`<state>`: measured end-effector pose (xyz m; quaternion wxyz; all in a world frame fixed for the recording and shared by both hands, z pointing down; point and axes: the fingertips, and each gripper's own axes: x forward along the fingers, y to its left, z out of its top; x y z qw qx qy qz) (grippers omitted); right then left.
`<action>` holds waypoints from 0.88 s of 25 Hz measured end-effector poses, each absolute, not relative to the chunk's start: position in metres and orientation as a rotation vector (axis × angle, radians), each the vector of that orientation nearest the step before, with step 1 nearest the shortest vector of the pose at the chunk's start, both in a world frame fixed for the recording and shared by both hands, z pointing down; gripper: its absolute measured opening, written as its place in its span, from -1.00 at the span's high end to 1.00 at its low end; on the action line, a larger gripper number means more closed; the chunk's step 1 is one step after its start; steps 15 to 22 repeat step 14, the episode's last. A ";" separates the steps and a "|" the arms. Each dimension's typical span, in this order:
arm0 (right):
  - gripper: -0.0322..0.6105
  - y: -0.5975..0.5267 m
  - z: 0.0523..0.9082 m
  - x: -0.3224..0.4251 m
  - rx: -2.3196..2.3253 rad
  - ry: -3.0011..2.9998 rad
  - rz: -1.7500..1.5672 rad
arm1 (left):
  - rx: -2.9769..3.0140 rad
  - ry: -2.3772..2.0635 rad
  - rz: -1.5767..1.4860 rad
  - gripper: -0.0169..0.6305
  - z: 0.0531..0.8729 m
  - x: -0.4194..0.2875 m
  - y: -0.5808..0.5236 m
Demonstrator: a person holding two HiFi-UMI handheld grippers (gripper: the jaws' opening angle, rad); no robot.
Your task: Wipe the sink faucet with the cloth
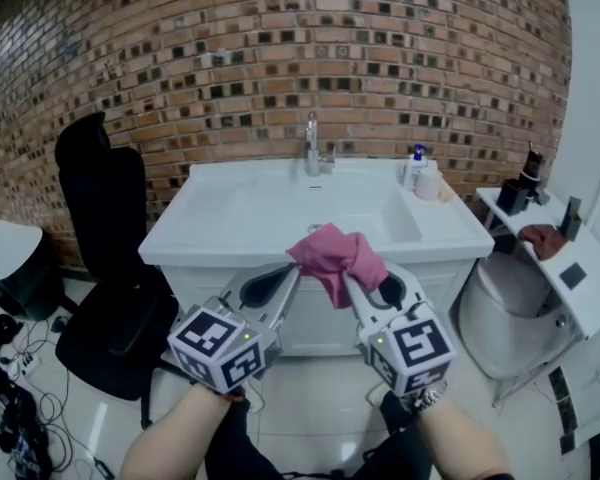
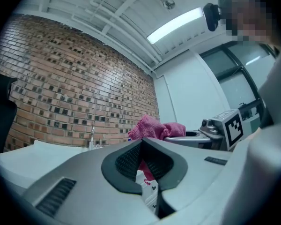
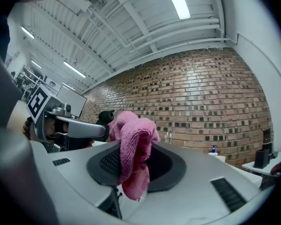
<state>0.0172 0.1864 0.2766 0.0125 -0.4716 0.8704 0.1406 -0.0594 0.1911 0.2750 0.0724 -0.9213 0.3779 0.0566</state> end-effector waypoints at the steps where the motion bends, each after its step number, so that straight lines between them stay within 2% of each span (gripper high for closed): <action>1: 0.55 0.192 0.275 0.016 -1.465 2.711 0.443 | -2.766 1.141 0.169 0.94 0.275 -0.061 0.196; 22: 0.55 0.236 0.261 0.006 -1.472 2.672 0.460 | -2.714 1.178 0.182 0.94 0.260 -0.072 0.236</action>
